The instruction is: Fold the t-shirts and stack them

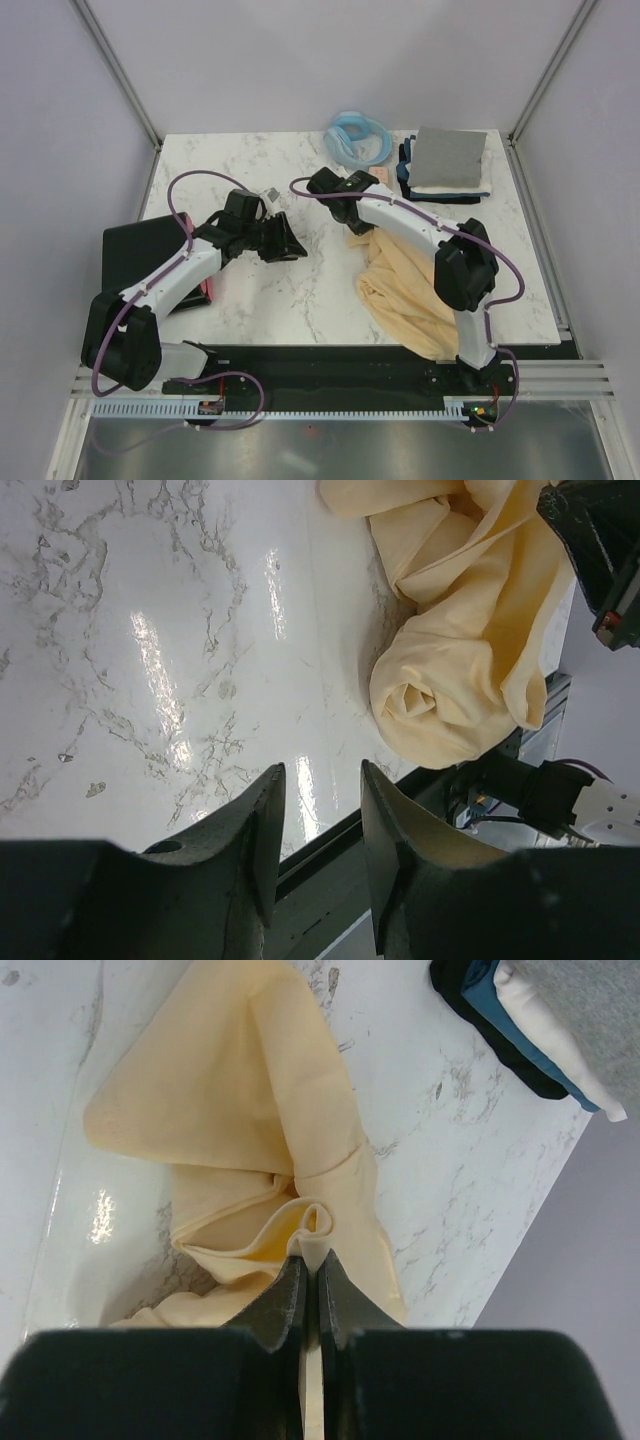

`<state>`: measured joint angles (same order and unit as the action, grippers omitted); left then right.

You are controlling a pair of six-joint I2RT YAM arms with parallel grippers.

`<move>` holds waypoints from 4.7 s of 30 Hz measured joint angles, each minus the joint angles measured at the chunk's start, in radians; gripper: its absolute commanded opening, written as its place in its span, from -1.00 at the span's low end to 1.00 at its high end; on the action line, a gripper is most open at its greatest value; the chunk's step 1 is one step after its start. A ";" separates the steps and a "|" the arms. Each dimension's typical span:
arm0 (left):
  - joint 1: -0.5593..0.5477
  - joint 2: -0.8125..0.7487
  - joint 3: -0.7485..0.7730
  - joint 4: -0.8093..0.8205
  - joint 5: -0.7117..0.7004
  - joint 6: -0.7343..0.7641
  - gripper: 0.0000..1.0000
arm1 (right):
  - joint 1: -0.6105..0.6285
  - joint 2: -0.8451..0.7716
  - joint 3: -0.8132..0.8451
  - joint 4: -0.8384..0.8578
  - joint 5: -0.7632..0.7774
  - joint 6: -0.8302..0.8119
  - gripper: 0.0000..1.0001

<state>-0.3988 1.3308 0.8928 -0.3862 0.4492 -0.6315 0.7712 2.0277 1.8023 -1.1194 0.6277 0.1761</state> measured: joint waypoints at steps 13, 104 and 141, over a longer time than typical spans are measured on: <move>0.000 0.000 0.001 0.011 0.008 0.000 -0.15 | -0.016 -0.209 0.001 0.013 -0.074 0.011 -1.00; -0.727 0.447 0.409 -0.215 -0.093 0.111 0.09 | -0.049 -0.750 0.306 0.005 0.372 -0.128 -1.00; -0.747 0.661 0.568 -0.027 -0.049 0.165 0.06 | -0.115 -0.802 0.152 0.006 0.312 -0.112 -1.00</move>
<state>-1.1461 1.9923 1.4605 -0.4129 0.4000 -0.4664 0.6559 1.2259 1.9545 -1.1130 0.9394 0.0639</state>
